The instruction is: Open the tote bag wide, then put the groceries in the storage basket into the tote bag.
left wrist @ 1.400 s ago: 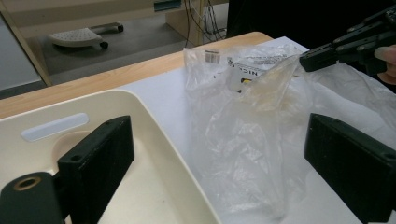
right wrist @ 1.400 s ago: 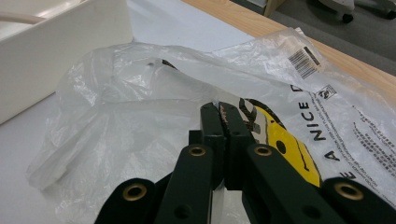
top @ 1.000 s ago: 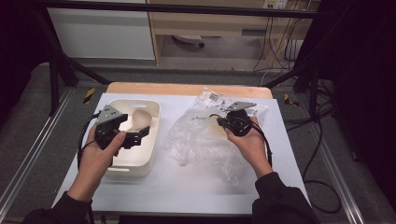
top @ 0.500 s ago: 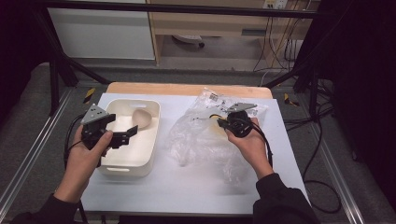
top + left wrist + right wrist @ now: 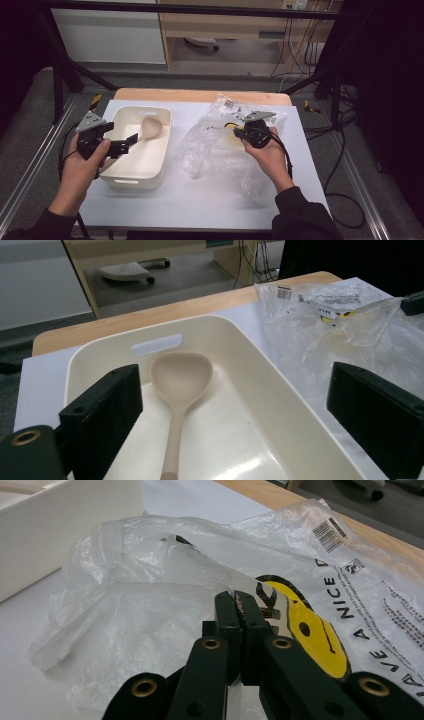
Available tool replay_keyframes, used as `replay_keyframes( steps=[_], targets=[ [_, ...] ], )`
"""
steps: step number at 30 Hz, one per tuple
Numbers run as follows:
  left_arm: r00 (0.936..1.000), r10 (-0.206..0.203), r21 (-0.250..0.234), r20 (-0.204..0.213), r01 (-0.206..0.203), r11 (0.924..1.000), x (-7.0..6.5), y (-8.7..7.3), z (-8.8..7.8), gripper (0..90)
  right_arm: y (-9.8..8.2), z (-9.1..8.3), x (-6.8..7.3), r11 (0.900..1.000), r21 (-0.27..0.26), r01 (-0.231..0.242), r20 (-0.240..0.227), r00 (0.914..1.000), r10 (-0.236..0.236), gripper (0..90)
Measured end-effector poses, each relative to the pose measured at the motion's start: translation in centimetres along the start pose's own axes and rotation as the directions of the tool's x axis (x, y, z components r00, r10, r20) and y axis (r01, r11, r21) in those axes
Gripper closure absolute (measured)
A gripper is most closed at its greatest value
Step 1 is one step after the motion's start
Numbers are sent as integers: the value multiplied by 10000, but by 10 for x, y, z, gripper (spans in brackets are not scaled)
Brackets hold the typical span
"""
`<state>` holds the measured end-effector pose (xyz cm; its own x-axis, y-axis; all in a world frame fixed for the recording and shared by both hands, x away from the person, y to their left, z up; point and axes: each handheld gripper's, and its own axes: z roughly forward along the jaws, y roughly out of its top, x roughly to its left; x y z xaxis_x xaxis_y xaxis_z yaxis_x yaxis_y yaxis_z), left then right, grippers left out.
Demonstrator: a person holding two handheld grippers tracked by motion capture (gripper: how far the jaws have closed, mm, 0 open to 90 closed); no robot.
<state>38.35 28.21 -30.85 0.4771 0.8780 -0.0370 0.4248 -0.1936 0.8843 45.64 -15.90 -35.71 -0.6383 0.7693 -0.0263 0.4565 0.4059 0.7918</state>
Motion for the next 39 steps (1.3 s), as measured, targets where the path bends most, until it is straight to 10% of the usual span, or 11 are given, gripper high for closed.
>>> replay_keyframes(
  steps=[21,39],
  targets=[
    [9999,-103,399,-95,107,9991,21,-16,-1,95,-7,1,1,9999,101,-17,-80,10000,17,900],
    [10000,-87,1864,35,79,9824,35,-40,12,213,-7,7,2,9998,210,-47,-92,9999,49,900]
  ],
)
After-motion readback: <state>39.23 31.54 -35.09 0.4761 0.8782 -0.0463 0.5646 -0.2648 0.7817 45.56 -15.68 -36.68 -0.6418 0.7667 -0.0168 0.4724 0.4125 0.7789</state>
